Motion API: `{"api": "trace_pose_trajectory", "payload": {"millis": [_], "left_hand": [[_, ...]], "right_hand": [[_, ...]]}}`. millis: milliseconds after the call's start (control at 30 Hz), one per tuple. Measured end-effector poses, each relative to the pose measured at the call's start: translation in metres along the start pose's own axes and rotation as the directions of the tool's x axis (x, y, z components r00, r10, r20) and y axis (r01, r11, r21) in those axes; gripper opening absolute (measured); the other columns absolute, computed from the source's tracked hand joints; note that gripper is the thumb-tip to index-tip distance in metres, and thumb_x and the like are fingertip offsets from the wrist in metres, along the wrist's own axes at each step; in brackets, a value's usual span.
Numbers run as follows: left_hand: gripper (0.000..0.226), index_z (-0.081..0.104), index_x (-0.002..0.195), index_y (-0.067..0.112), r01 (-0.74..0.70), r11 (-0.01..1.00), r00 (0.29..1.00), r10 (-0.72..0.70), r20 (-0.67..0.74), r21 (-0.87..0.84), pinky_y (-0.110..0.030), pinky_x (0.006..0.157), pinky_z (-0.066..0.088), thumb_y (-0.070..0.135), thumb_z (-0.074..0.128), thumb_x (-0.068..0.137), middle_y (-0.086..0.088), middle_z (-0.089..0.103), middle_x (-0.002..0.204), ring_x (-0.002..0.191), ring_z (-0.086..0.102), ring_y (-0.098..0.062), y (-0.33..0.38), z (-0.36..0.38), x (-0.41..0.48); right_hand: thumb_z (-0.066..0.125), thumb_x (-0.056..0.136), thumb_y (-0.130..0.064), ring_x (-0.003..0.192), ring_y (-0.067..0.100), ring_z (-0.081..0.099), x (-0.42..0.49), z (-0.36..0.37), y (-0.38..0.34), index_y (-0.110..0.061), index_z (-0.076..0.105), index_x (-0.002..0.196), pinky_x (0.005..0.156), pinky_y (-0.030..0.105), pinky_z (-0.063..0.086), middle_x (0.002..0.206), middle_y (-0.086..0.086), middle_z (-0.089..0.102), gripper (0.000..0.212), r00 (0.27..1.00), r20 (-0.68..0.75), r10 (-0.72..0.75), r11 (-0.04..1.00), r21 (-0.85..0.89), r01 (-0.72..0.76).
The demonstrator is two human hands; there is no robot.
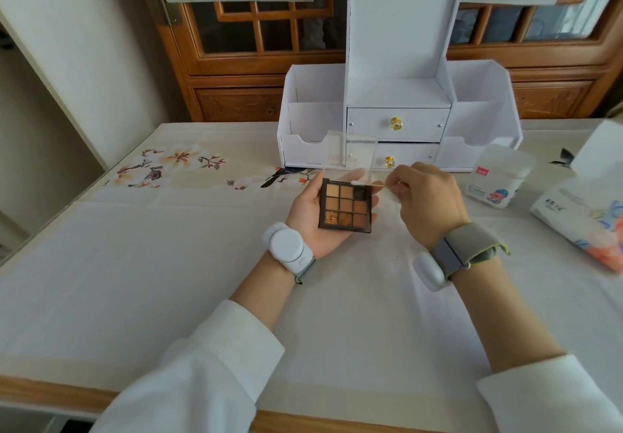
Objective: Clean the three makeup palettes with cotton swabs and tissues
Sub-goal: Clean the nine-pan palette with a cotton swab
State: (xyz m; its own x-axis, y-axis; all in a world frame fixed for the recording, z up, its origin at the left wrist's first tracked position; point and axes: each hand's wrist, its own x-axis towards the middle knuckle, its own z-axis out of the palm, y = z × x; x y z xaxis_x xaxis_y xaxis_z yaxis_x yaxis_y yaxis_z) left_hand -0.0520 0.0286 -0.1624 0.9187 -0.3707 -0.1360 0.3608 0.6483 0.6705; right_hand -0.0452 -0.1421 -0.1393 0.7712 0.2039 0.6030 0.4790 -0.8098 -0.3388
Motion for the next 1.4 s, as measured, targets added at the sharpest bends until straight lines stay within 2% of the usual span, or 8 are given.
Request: {"api": "trace_pose_trajectory", "payload": {"millis": [133, 233, 500, 633, 967, 1133, 1300, 1400], "left_hand": [[0.058, 0.051, 0.131, 0.010, -0.020, 1.000, 1.000, 0.020, -0.005, -0.022, -0.038, 0.081, 0.051, 0.048, 0.022, 0.099, -0.020, 0.059, 0.122, 0.088, 0.065, -0.027, 0.0024, -0.0009, 0.0002], [0.059, 0.050, 0.133, 0.009, -0.037, 0.999, 0.999, 0.037, -0.020, -0.030, -0.040, 0.084, 0.047, 0.048, 0.021, 0.099, -0.020, 0.058, 0.123, 0.084, 0.067, -0.027, 0.0028, -0.0014, 0.0003], [0.059, 0.054, 0.127, 0.007, -0.083, 0.994, 0.995, 0.080, -0.060, -0.064, -0.039, 0.083, 0.046, 0.048, 0.020, 0.099, -0.023, 0.061, 0.117, 0.087, 0.068, -0.031, 0.0035, -0.0017, 0.0001], [0.061, 0.057, 0.122, 0.008, -0.088, 0.995, 0.994, 0.084, -0.068, -0.053, -0.039, 0.081, 0.050, 0.049, 0.018, 0.100, -0.021, 0.064, 0.115, 0.091, 0.067, -0.030, 0.0035, -0.0024, 0.0007], [0.063, 0.054, 0.127, 0.008, -0.083, 0.995, 0.994, 0.079, -0.071, -0.056, -0.039, 0.085, 0.047, 0.050, 0.016, 0.099, -0.020, 0.063, 0.116, 0.087, 0.067, -0.028, 0.0044, -0.0012, -0.0018], [0.057, 0.055, 0.123, 0.006, -0.111, 0.987, 0.992, 0.103, -0.068, -0.117, -0.039, 0.081, 0.054, 0.047, 0.023, 0.099, -0.022, 0.063, 0.114, 0.107, 0.057, -0.037, 0.0059, -0.0006, -0.0017], [0.058, 0.055, 0.124, 0.006, -0.125, 0.986, 0.990, 0.117, -0.077, -0.114, -0.038, 0.074, 0.057, 0.047, 0.022, 0.099, -0.022, 0.067, 0.107, 0.086, 0.069, -0.031, 0.0064, -0.0012, -0.0019], [0.058, 0.056, 0.122, 0.005, -0.132, 0.984, 0.988, 0.121, -0.091, -0.123, -0.037, 0.072, 0.058, 0.047, 0.022, 0.099, -0.022, 0.067, 0.106, 0.083, 0.069, -0.030, 0.0067, -0.0017, -0.0013]], "right_hand": [[0.053, 0.079, 0.007, 0.069, 0.034, 0.051, -0.0002, -0.0007, 0.0064, -0.005, 0.066, 0.082, 0.058, 0.038, 0.045, 0.073, 0.014, 0.058, 0.017, 0.999, -0.028, 0.042, 0.999, 0.000, -0.042], [0.053, 0.079, 0.008, 0.068, 0.034, 0.051, -0.0021, -0.0001, 0.0061, -0.004, 0.065, 0.081, 0.057, 0.038, 0.046, 0.072, 0.014, 0.058, 0.017, 0.998, -0.036, 0.047, 0.999, 0.011, -0.047], [0.052, 0.082, 0.005, 0.073, 0.033, 0.053, -0.0027, -0.0023, 0.0067, -0.006, 0.066, 0.083, 0.062, 0.039, 0.046, 0.077, 0.012, 0.061, 0.017, 0.998, 0.026, 0.066, 0.997, 0.033, -0.067], [0.052, 0.084, 0.002, 0.071, 0.033, 0.054, -0.0037, -0.0005, 0.0067, -0.006, 0.065, 0.086, 0.060, 0.036, 0.043, 0.078, 0.012, 0.060, 0.016, 0.996, 0.000, 0.090, 0.996, 0.027, -0.090], [0.051, 0.086, 0.003, 0.069, 0.030, 0.053, -0.0041, -0.0007, 0.0077, -0.005, 0.064, 0.087, 0.060, 0.036, 0.043, 0.077, 0.012, 0.059, 0.015, 0.998, 0.012, 0.066, 0.997, 0.041, -0.066], [0.051, 0.084, 0.004, 0.070, 0.027, 0.050, -0.0042, -0.0009, 0.0085, -0.005, 0.064, 0.085, 0.063, 0.035, 0.043, 0.078, 0.010, 0.060, 0.016, 0.995, 0.076, 0.057, 0.997, 0.054, -0.062], [0.052, 0.086, 0.001, 0.071, 0.025, 0.048, -0.0054, -0.0009, 0.0056, -0.008, 0.062, 0.086, 0.064, 0.034, 0.041, 0.076, 0.003, 0.055, 0.014, 0.989, 0.130, 0.067, 0.996, 0.050, -0.074], [0.053, 0.086, 0.000, 0.073, 0.025, 0.048, -0.0056, -0.0017, 0.0064, -0.008, 0.063, 0.086, 0.067, 0.035, 0.042, 0.078, 0.006, 0.057, 0.013, 0.984, 0.162, 0.075, 0.995, 0.055, -0.085]]}}
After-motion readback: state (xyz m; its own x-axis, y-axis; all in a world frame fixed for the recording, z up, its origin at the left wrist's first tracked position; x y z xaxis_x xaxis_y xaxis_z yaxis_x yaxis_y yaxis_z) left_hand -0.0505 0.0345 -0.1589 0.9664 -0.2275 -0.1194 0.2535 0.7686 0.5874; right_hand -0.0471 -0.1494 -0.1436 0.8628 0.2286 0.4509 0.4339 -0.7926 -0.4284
